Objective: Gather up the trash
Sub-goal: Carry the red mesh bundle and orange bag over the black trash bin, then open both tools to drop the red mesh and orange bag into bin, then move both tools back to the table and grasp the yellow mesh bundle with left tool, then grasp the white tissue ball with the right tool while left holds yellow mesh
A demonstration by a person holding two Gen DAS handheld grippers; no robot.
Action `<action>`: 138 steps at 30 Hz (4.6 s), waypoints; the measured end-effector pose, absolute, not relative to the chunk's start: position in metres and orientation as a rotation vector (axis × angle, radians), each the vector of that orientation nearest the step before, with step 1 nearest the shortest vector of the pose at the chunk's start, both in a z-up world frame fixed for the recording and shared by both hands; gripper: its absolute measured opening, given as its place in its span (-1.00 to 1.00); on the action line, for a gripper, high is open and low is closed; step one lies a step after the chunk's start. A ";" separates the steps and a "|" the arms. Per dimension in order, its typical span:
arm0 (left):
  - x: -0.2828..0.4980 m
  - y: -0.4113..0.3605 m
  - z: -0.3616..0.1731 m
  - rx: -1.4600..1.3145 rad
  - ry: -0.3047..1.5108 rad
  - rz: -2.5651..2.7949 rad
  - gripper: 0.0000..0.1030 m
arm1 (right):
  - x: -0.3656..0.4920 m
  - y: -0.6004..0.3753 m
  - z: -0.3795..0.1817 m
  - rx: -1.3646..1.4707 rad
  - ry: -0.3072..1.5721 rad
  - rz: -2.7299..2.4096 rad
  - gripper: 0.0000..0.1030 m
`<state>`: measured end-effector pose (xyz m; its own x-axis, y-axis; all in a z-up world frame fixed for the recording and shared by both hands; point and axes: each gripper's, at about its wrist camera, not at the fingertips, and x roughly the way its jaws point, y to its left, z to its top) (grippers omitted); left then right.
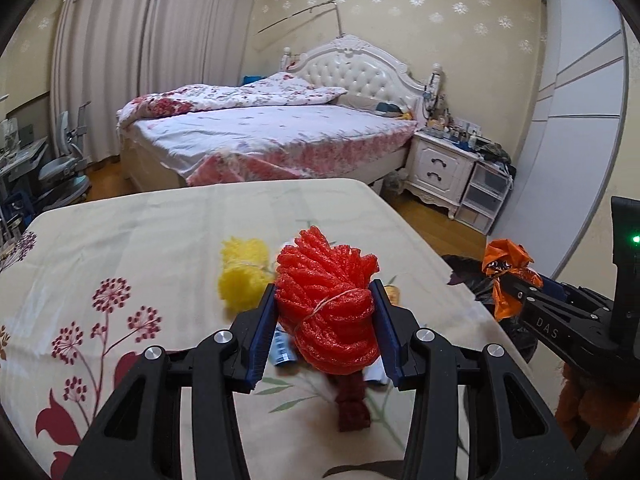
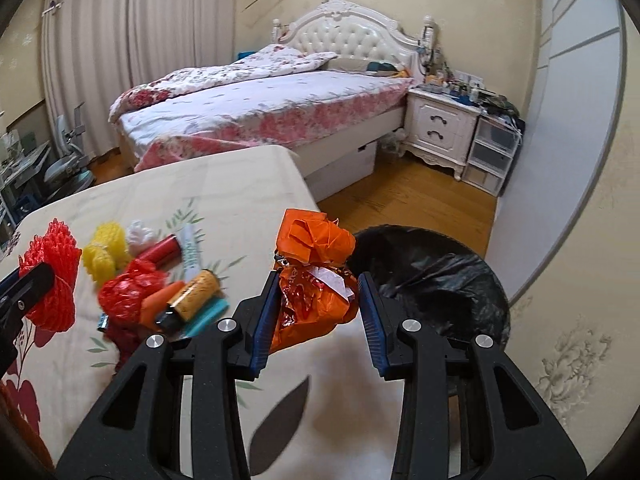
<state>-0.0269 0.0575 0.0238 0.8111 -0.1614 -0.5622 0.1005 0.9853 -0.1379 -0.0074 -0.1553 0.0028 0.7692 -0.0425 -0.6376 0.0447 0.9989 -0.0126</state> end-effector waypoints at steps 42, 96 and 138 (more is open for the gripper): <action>0.111 -0.137 -0.039 0.116 0.759 -0.380 -0.08 | 0.066 -0.289 -0.065 0.187 0.791 -0.255 -0.23; 0.035 0.074 -0.011 -0.059 0.751 0.012 0.44 | 0.019 -0.150 -0.029 0.055 0.783 0.010 0.05; 0.046 0.199 -0.026 -0.113 0.775 0.173 -0.13 | 0.075 0.018 -0.017 -0.093 0.799 0.321 0.05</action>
<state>0.0455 0.1986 -0.0258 0.7014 0.1135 -0.7037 -0.1966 0.9797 -0.0380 0.0746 0.0179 -0.0169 0.6516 0.2472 -0.7171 -0.3170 0.9476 0.0387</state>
